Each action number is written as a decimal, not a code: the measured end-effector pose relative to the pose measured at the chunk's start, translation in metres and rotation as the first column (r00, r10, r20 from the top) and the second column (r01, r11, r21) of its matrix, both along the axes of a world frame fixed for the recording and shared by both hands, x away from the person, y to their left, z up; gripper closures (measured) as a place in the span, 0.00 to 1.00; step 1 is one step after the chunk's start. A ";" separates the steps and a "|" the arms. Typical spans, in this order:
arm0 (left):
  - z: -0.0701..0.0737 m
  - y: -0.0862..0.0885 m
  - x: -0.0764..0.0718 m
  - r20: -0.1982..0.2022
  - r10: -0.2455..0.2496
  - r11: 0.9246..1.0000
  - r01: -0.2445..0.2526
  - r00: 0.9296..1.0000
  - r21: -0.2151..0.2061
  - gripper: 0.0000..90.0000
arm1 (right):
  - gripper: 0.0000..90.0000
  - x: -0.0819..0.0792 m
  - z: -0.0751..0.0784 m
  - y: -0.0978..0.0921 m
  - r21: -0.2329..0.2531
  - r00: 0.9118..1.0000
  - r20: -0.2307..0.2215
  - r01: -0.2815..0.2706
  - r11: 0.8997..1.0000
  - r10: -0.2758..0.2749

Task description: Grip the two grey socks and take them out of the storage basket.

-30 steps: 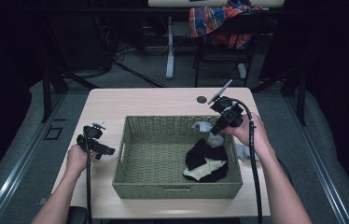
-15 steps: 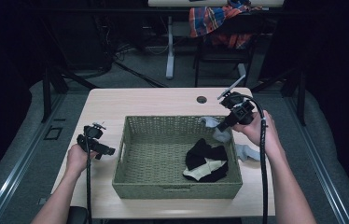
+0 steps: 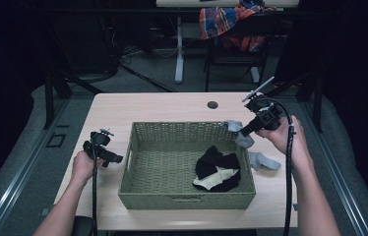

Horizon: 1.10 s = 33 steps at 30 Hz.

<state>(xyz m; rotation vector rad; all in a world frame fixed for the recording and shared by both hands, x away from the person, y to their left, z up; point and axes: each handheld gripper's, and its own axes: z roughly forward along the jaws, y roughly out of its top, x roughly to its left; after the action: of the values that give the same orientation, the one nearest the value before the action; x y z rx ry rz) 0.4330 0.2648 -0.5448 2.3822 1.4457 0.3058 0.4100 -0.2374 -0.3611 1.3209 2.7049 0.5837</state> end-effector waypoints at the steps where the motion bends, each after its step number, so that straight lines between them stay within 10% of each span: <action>1: 0.000 0.000 0.000 0.000 0.000 1.000 0.000 1.000 -0.002 0.00 | 0.97 0.000 0.000 -0.001 0.010 1.000 0.002 0.006 1.000 -0.006; 33: 0.002 0.001 0.000 0.006 0.008 1.000 -0.008 1.000 -0.016 0.00 | 0.97 0.006 -0.009 -0.072 -0.040 0.980 0.001 0.201 0.979 -0.201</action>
<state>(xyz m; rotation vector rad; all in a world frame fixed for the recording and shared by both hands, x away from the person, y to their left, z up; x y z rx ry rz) 0.4330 0.2660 -0.5430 2.3618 1.4501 0.3024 0.4159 -0.3092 -0.3703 1.5606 2.5282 0.5043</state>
